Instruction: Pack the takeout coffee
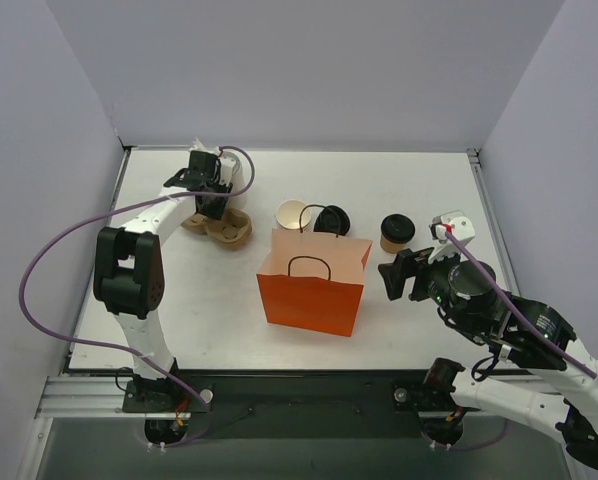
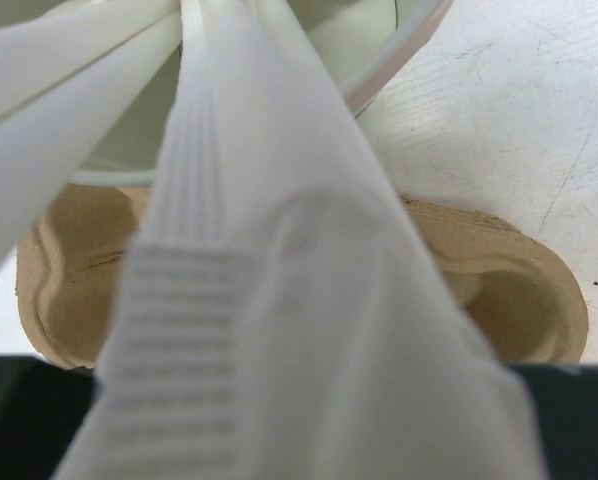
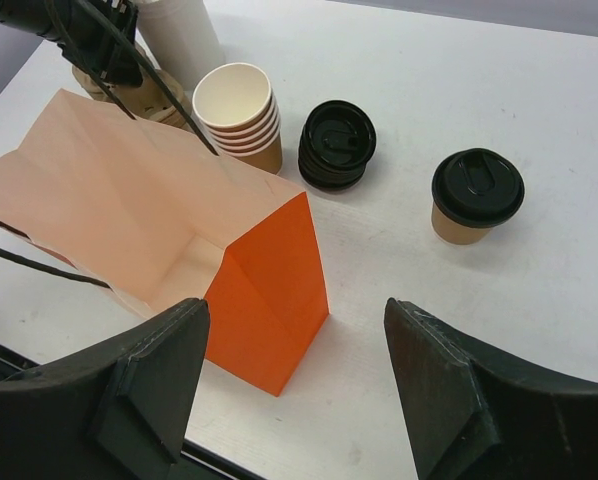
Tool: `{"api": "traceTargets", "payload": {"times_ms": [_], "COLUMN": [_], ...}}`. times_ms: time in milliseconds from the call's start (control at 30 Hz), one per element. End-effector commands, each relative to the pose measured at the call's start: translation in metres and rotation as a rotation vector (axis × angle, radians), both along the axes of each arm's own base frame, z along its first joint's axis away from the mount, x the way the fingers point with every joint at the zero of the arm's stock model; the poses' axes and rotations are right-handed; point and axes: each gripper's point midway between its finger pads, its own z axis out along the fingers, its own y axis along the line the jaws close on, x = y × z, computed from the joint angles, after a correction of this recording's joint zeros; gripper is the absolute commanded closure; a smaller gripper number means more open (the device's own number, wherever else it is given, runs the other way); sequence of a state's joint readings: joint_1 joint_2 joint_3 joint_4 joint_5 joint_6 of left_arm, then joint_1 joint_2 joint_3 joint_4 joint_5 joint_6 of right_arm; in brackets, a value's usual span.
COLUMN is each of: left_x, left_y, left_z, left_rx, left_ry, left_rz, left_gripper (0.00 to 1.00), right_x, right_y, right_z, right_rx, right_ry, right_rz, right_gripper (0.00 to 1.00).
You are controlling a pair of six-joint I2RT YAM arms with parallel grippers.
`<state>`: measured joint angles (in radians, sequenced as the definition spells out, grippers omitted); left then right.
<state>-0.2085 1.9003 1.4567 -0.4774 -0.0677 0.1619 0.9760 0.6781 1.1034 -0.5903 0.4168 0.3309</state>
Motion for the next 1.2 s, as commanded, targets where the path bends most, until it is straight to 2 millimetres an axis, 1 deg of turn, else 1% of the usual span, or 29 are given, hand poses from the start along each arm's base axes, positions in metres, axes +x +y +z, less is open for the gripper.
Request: {"api": "traceTargets", "payload": {"times_ms": [0,333,400,500,633,733,833,933,1067,1100,1167], "left_x": [0.009,0.008,0.008,0.004,-0.002,-0.006,-0.009,-0.013,-0.024,-0.030,-0.036], "left_y": [0.001,0.005,0.005,0.006,0.008,0.010,0.012,0.012,0.008,0.004,0.002], "left_z": [0.035,0.054,0.060,0.066,0.068,0.074,0.084,0.098,0.123,0.126,0.144], "left_rx": [-0.013,-0.002,-0.004,-0.007,-0.005,0.003,0.006,0.005,-0.004,-0.003,-0.009], "left_ry": [-0.063,-0.079,-0.090,-0.092,-0.076,-0.084,-0.091,-0.110,-0.135,-0.124,-0.149], "left_rz": [0.022,0.046,0.051,0.056,0.070,0.088,0.102,0.112,0.119,0.116,0.127], "left_gripper": [0.63,0.62,0.62,0.62,0.62,0.62,0.62,0.62,0.62,0.62,0.62], "right_x": [0.004,0.005,0.005,0.004,0.003,0.001,-0.001,-0.002,-0.003,-0.003,-0.003], "right_y": [-0.005,-0.005,-0.005,-0.005,-0.006,-0.007,-0.008,-0.009,-0.010,-0.010,-0.011], "right_z": [0.005,0.005,0.005,0.005,0.007,0.009,0.012,0.012,0.010,0.009,0.008], "right_rx": [-0.001,-0.009,-0.011,-0.009,0.000,0.016,0.032,0.043,0.051,0.052,0.053], "right_ry": [-0.033,-0.037,-0.036,-0.035,-0.040,-0.043,-0.047,-0.047,-0.042,-0.040,-0.038], "right_rz": [-0.030,-0.027,-0.025,-0.024,-0.021,-0.017,-0.018,-0.019,-0.022,-0.024,-0.028], "right_gripper": [0.28,0.28,0.28,0.28,0.28,0.28,0.28,0.28,0.28,0.28,0.28]}}
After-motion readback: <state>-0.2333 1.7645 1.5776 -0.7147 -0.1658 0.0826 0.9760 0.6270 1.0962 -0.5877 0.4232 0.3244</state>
